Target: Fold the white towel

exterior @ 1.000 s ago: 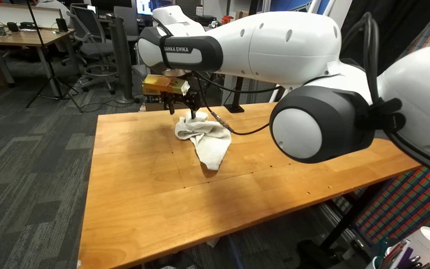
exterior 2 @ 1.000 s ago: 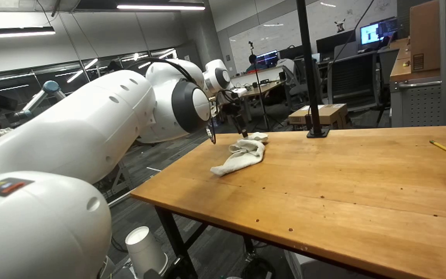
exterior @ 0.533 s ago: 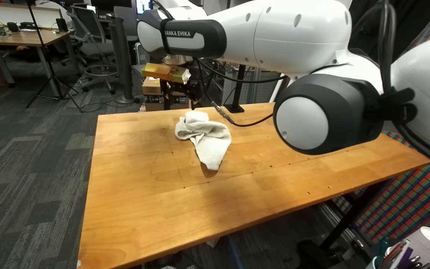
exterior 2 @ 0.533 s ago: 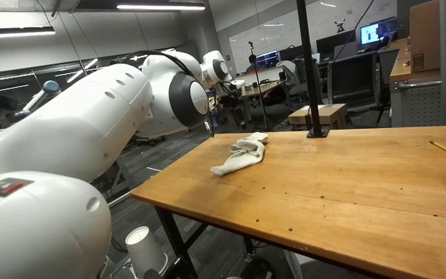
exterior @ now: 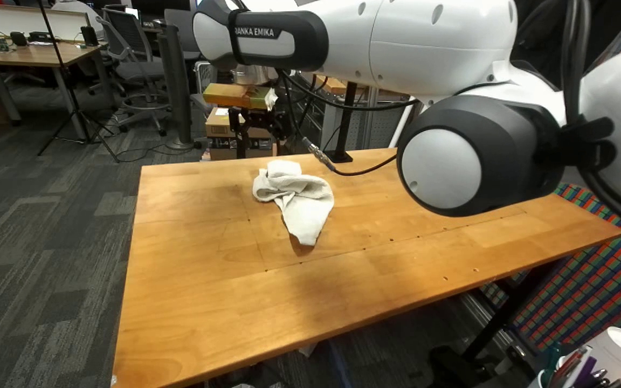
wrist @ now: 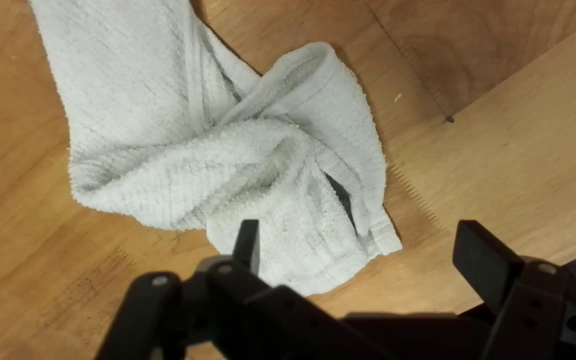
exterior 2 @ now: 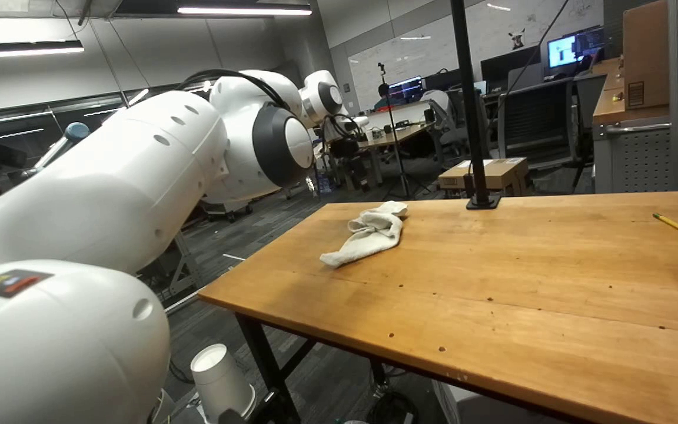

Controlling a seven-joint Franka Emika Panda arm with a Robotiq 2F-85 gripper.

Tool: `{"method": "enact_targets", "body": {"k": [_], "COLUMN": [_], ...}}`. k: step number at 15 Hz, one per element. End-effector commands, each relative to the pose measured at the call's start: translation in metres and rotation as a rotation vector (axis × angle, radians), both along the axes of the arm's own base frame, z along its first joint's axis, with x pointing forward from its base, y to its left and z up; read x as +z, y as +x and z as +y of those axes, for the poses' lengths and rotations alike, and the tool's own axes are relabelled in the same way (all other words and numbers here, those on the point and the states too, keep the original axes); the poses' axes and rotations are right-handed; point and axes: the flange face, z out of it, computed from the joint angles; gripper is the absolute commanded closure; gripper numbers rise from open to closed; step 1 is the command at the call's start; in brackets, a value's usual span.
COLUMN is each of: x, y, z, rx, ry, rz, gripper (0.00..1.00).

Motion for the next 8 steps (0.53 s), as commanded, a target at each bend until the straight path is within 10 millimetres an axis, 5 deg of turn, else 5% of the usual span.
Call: {"method": "enact_targets", "body": {"k": [1,8], "x": [0.013,0.005], "y": [-0.008,-0.014], "z": [0.005,0.019], "rx": [0.019,-0.016], "ry": [0.041,0.122], "rz": [0.044,0.095], "gripper": [0.0,0.0]}}
